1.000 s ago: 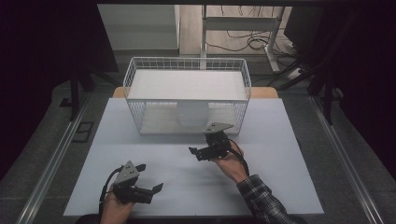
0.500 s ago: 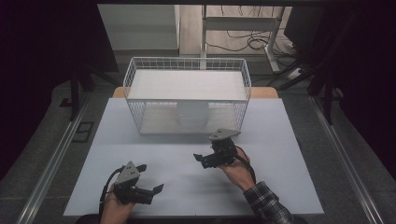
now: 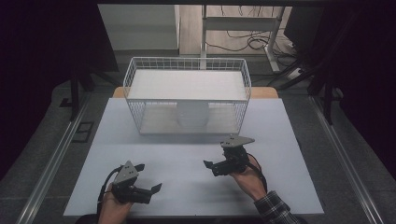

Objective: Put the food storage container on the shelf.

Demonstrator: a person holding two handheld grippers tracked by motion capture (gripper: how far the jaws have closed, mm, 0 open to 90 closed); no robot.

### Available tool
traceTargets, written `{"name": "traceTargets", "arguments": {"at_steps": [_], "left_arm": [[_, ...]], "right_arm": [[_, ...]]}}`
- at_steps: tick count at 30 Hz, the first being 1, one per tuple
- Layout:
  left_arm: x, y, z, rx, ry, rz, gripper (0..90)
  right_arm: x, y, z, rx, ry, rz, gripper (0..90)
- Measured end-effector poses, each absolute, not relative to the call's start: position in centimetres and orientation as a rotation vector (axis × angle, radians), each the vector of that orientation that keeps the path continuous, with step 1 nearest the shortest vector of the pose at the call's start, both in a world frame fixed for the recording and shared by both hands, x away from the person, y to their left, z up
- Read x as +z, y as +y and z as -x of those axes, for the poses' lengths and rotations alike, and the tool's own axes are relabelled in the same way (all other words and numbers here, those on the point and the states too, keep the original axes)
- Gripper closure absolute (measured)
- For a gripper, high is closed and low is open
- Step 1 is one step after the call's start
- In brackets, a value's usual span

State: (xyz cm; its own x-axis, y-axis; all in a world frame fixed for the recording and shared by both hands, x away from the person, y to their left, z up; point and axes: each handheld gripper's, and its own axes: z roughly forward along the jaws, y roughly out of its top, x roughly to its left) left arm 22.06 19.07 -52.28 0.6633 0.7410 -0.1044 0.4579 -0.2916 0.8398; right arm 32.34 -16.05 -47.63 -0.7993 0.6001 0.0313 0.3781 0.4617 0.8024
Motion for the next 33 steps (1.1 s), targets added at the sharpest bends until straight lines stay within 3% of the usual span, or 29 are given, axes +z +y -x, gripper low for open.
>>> {"name": "traceTargets", "arguments": {"at_steps": [33], "left_arm": [[-52.0, 23.1, -20.9, 0.454, 1.036, -1.886, 3.3]], "right_arm": [[-47.9, -25.0, -27.7, 1.17, 2.302, -1.003, 2.7]]}}
